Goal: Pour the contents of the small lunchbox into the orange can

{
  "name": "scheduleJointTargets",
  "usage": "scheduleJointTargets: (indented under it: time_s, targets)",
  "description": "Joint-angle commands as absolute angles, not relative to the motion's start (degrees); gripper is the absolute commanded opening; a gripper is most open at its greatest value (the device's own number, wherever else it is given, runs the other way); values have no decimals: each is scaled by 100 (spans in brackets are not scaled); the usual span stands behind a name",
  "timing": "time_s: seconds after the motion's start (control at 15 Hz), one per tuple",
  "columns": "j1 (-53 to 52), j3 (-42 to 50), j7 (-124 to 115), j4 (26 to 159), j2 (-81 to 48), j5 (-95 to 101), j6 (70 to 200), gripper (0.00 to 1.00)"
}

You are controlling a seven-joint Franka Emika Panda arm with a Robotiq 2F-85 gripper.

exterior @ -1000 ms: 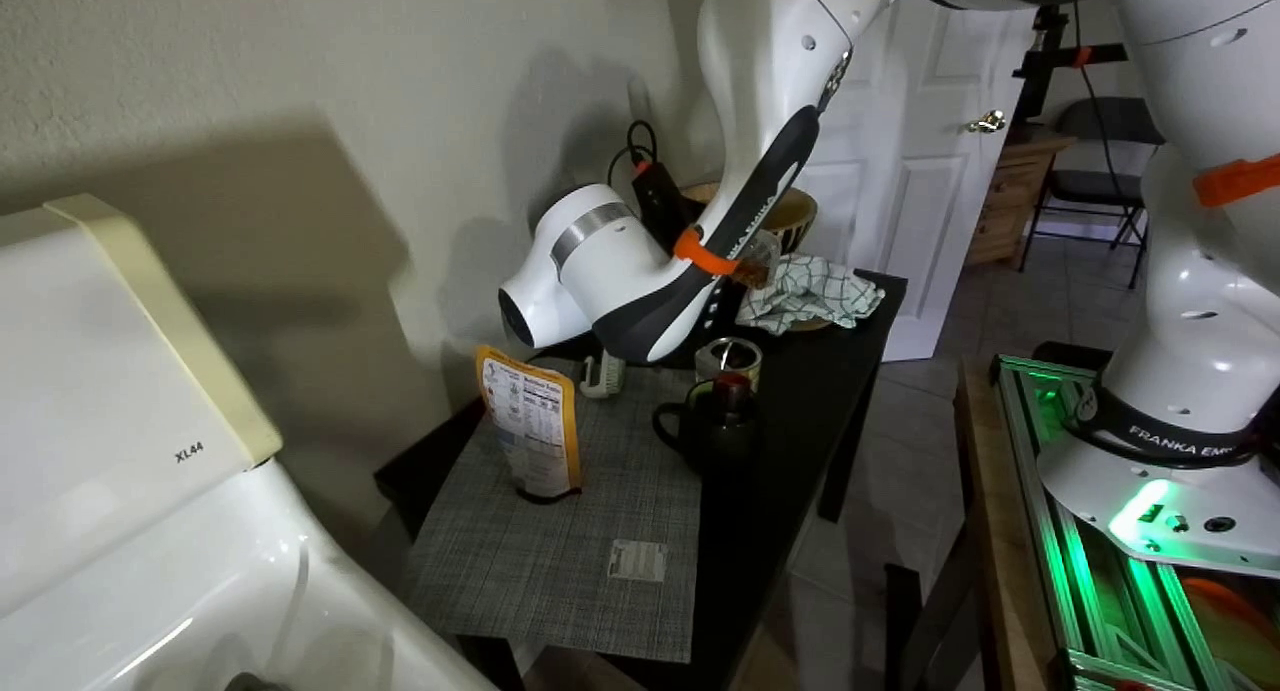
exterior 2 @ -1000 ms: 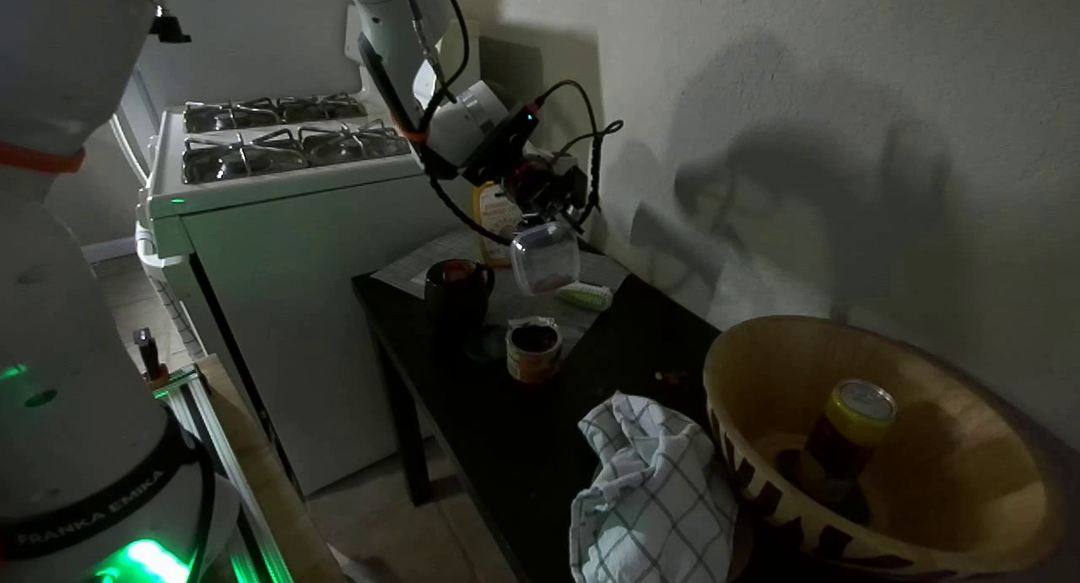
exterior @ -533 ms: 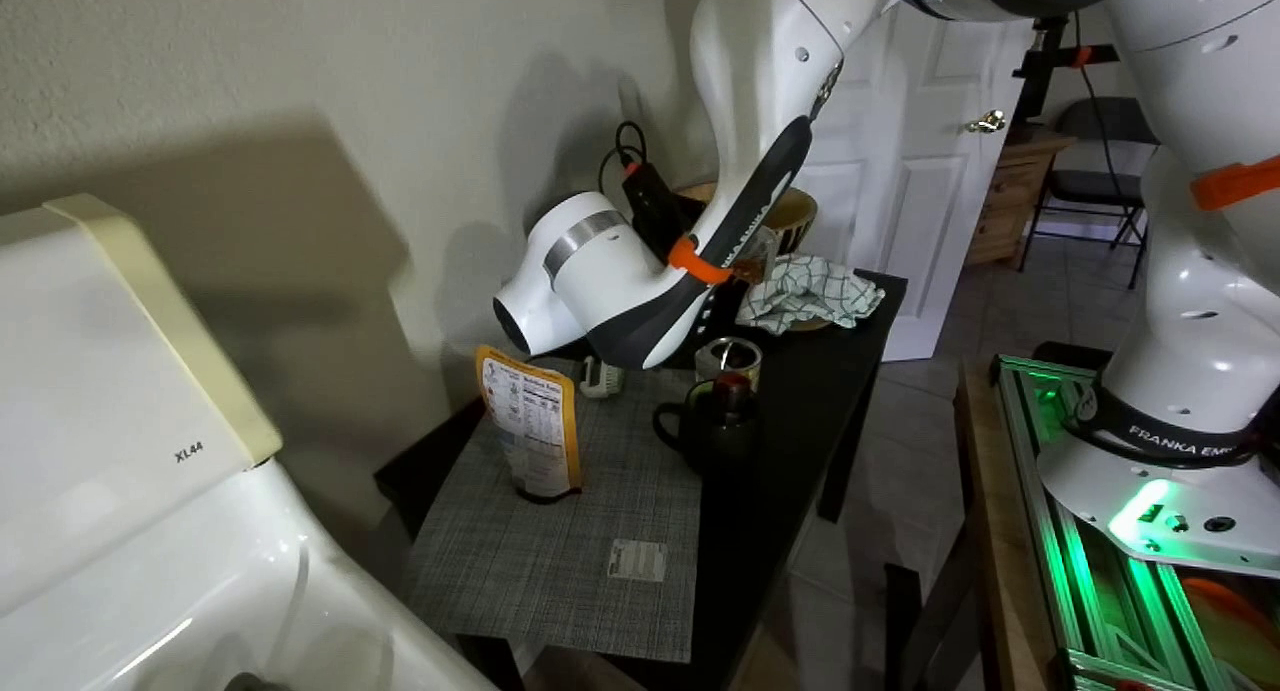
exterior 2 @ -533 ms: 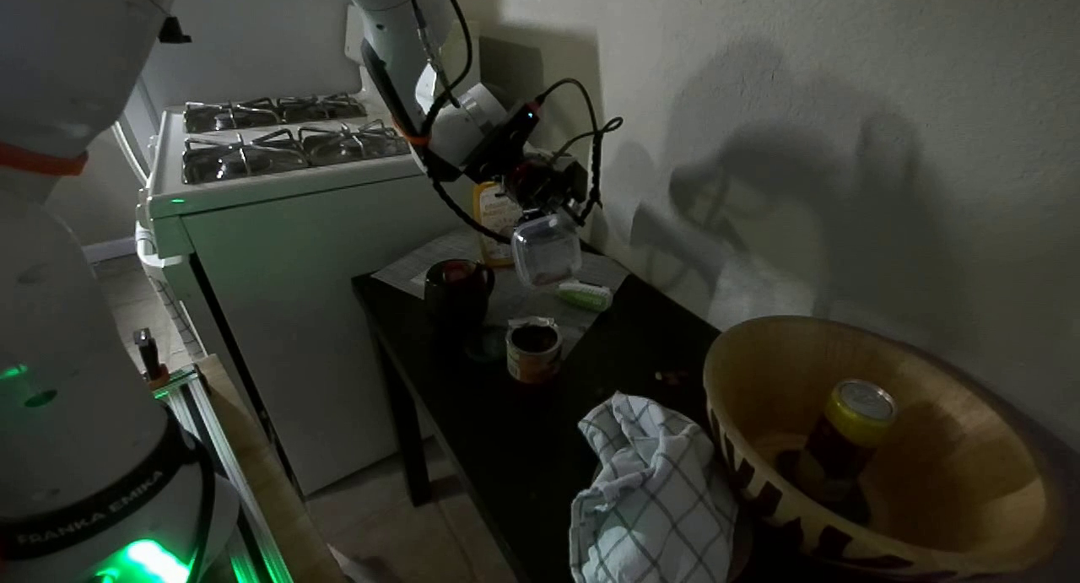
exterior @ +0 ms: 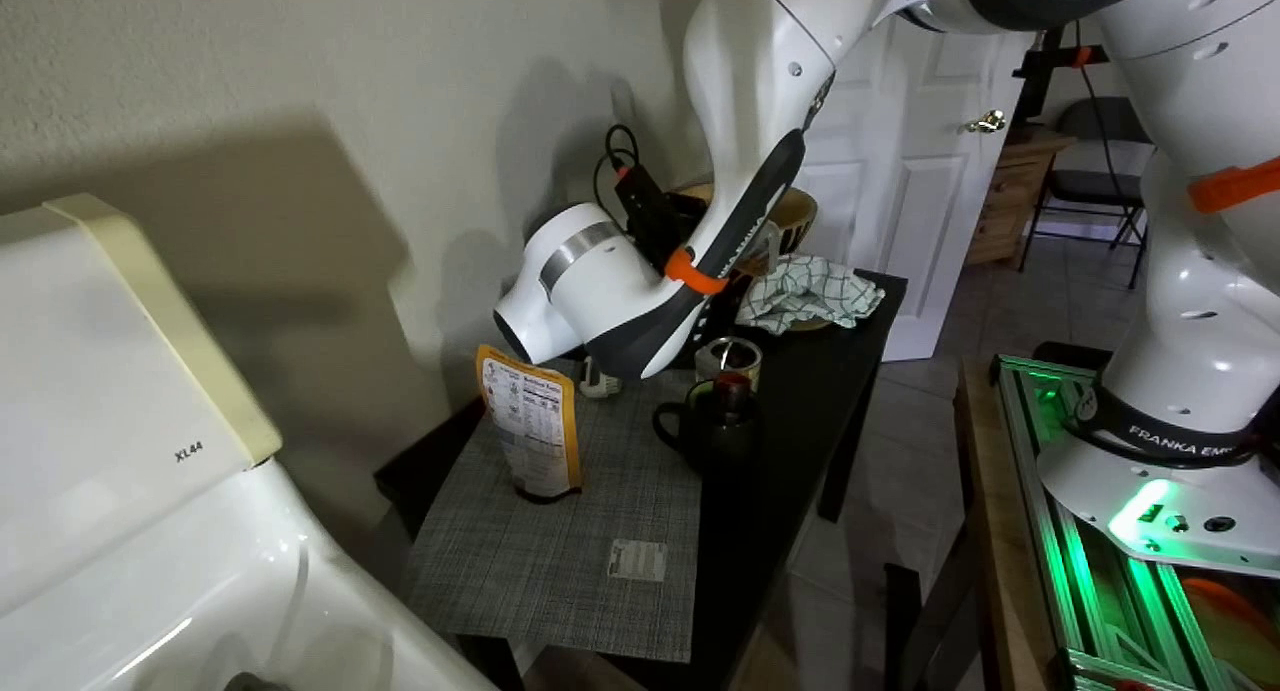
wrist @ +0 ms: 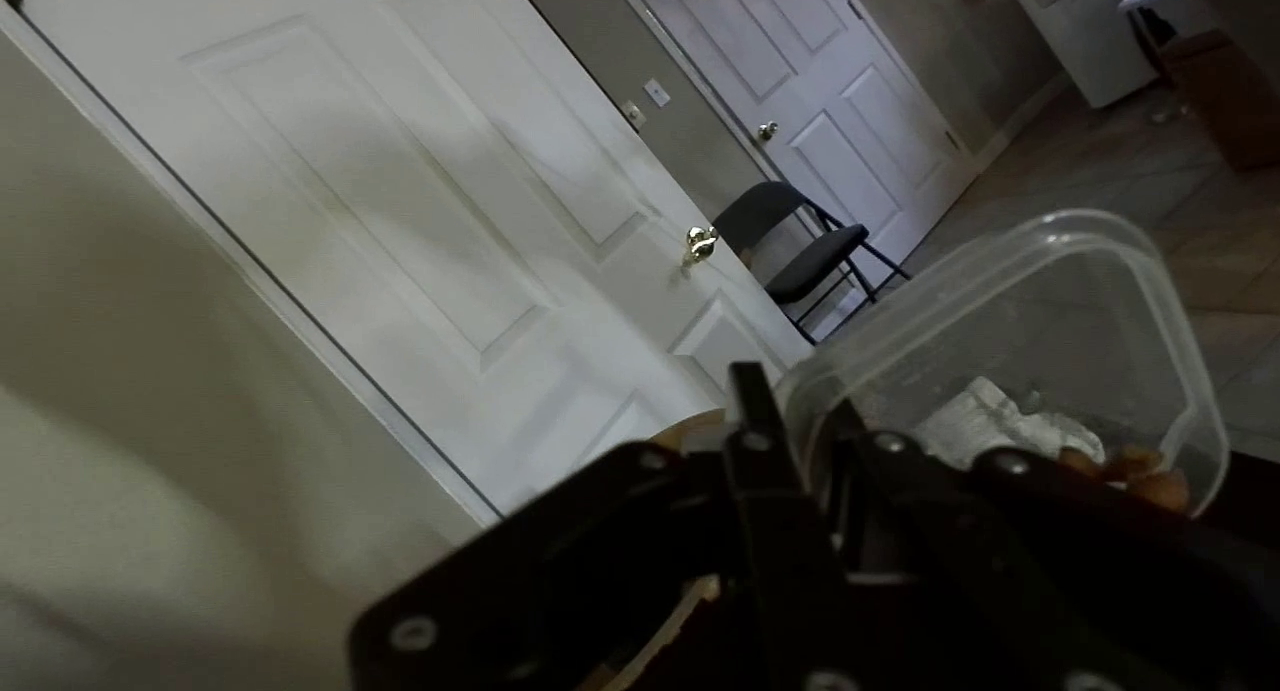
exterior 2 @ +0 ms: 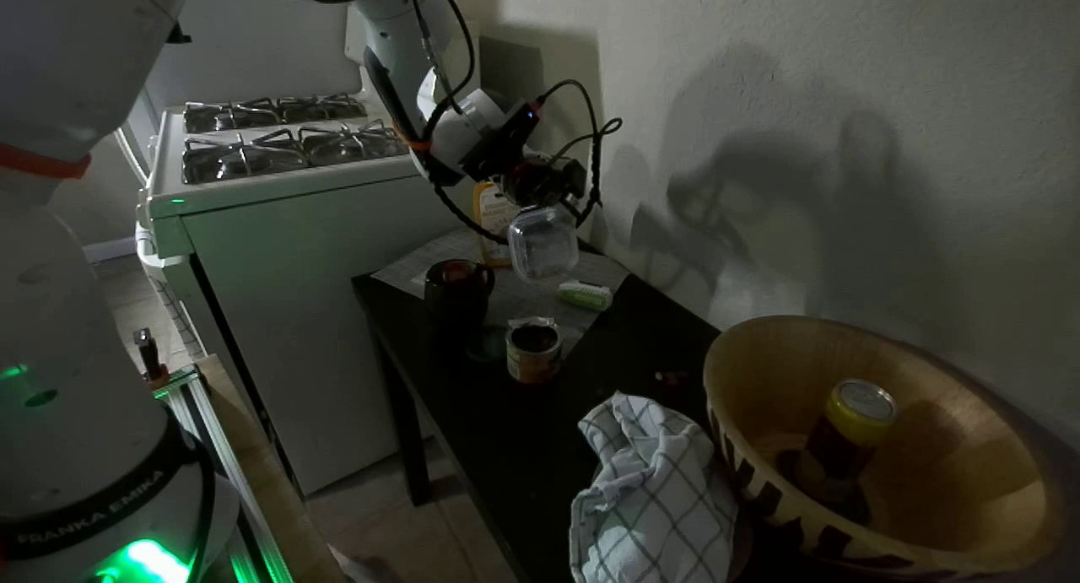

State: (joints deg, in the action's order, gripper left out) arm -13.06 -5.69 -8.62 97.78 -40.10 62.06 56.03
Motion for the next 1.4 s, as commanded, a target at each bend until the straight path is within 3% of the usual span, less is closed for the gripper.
scheduleJointTargets:
  time_s: [0.0, 1.33]
  targets:
    - [-1320, -605, -667, 9619, -4182, 6421, 5370, 3]
    - [-1284, -707, -188, 9353, -4346, 6582, 4918, 3]
